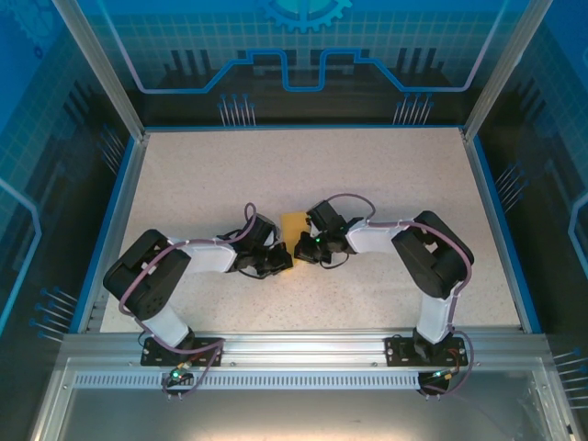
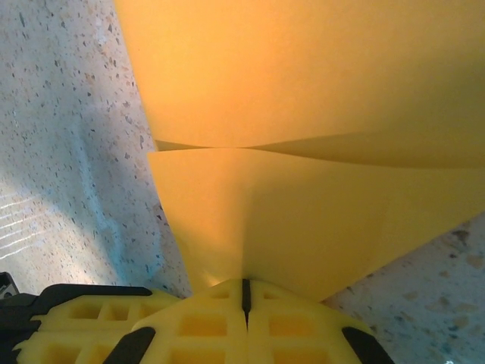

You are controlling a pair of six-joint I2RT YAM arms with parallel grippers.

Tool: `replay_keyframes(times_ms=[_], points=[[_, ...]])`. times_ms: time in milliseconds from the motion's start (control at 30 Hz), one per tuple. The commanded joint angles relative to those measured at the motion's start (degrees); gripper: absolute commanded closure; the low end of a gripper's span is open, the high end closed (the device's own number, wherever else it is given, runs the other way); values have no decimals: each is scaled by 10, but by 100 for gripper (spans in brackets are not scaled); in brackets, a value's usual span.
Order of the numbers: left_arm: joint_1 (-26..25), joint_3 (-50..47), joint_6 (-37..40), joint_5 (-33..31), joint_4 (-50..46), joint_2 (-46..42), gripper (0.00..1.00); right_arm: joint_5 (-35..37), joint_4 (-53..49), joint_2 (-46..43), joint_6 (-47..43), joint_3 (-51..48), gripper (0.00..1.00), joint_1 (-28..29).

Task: Fold a paper plane with a square sheet of paper (pick it up from the middle)
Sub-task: Third fold the triangle at the center of the table.

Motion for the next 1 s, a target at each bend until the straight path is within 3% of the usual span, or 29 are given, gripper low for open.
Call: replay_keyframes(times_ms=[0, 567, 800, 967], points=[[-4, -28, 13, -21, -62, 9, 100, 19, -11, 25, -33, 5, 95, -27], [-4, -32, 19, -18, -77, 9, 100, 12, -18, 38, -132, 37, 94, -140], [-4, -13, 41, -15, -103, -46, 100, 52, -65, -44, -185, 59, 90, -146], [-3, 14, 68, -27, -139, -109, 82, 94, -123, -37, -231, 114, 81, -114]])
